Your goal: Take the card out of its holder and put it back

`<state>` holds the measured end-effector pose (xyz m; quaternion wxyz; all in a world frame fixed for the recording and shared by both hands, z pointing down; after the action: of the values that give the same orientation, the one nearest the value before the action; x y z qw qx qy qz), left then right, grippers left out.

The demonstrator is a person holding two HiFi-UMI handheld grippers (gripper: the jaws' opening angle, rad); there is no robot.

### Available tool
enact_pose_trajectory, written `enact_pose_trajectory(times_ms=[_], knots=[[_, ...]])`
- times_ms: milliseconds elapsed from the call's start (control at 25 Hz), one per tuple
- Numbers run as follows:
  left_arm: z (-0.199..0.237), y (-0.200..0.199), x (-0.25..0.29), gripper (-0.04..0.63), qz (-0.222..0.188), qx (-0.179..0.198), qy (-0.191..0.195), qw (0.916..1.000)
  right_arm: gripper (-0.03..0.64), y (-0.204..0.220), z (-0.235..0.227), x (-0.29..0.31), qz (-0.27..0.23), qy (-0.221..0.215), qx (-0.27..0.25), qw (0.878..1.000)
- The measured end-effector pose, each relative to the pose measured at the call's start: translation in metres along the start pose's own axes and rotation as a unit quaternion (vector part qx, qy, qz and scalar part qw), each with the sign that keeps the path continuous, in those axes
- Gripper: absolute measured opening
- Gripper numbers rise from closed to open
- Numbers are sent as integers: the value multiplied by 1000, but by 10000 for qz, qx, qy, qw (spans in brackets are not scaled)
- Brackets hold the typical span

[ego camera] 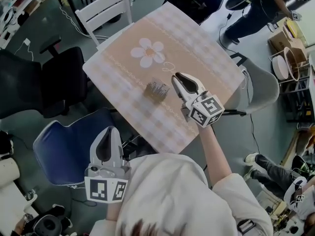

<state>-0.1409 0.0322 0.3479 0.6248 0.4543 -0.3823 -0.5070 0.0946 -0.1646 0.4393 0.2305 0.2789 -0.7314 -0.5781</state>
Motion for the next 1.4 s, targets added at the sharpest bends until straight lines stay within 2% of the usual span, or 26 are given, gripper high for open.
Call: enact_pose_trajectory(times_ms=[280,560,1040,1240,1400], knots=[[-4,-1,0,0,-60,10,269,9996,2,-54,33,-31,-664,149,-138,9976],[-14,-3,5,0,-118,21,651,9978,-2,-88,61,-88,-1036,777,-18,9916],[-22,-3,5,0,-83,111,1002,9949,-2,-76,88,-193,-834,1853,120,9791],[-28,-3,4,0,-70,146,1117,9936,-2,-69,107,-205,-700,1997,58,9773],[-30,-3,0,0,-68,150,1133,9934,-2,-61,120,-201,-505,1898,35,9805]])
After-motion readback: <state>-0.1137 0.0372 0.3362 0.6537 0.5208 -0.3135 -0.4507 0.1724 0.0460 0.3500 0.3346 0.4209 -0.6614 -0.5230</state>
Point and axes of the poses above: the fingertips, and each gripper's own axes: x forward along the fingers, z to its left, y out of its underside, the point moved 6 cm from there along -x, backward along the fingers, and after that the axes turned 8 degrees about -z, right-handed, at the moved point
